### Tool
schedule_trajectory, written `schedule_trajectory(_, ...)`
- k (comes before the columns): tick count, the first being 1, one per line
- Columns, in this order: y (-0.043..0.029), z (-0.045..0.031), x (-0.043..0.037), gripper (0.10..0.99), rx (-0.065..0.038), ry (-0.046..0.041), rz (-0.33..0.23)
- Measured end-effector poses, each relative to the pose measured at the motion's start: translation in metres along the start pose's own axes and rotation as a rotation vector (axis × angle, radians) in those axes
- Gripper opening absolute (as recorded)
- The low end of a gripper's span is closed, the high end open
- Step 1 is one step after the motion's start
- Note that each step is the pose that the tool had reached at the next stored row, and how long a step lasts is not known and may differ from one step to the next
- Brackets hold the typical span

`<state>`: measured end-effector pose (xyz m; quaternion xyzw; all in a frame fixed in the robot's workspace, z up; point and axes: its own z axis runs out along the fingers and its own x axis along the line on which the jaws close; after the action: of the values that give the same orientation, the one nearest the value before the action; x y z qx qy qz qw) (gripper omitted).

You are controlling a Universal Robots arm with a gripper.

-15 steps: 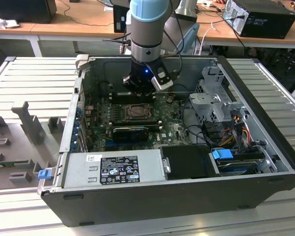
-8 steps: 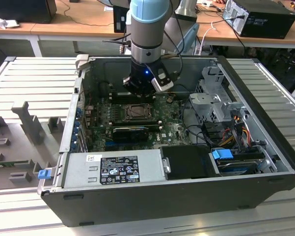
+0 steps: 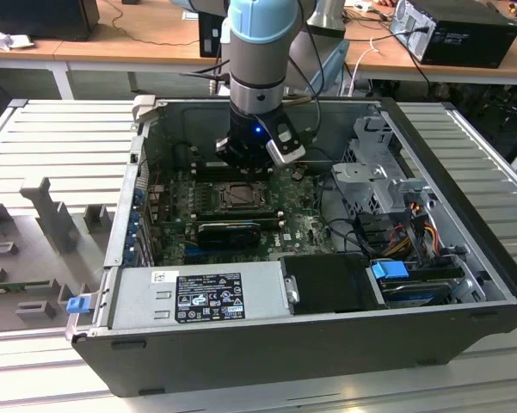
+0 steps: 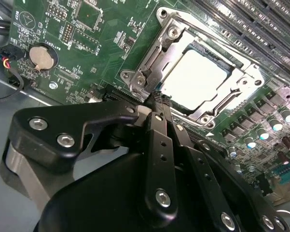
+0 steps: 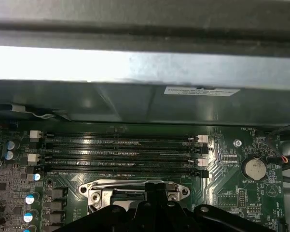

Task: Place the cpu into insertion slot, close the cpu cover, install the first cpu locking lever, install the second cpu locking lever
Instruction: 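Install the second cpu locking lever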

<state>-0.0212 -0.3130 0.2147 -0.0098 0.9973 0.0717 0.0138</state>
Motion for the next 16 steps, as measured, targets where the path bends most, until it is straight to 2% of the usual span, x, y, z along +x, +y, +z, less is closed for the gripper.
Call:
schedule_trajectory(7, -0.0053, -0.0008, 0.0001, 0.106, 0.0, -0.0001, 0.0)
schedule_trajectory(16, -0.0054, -0.0052, 0.0, 0.106, 0.002, 0.0, 0.0)
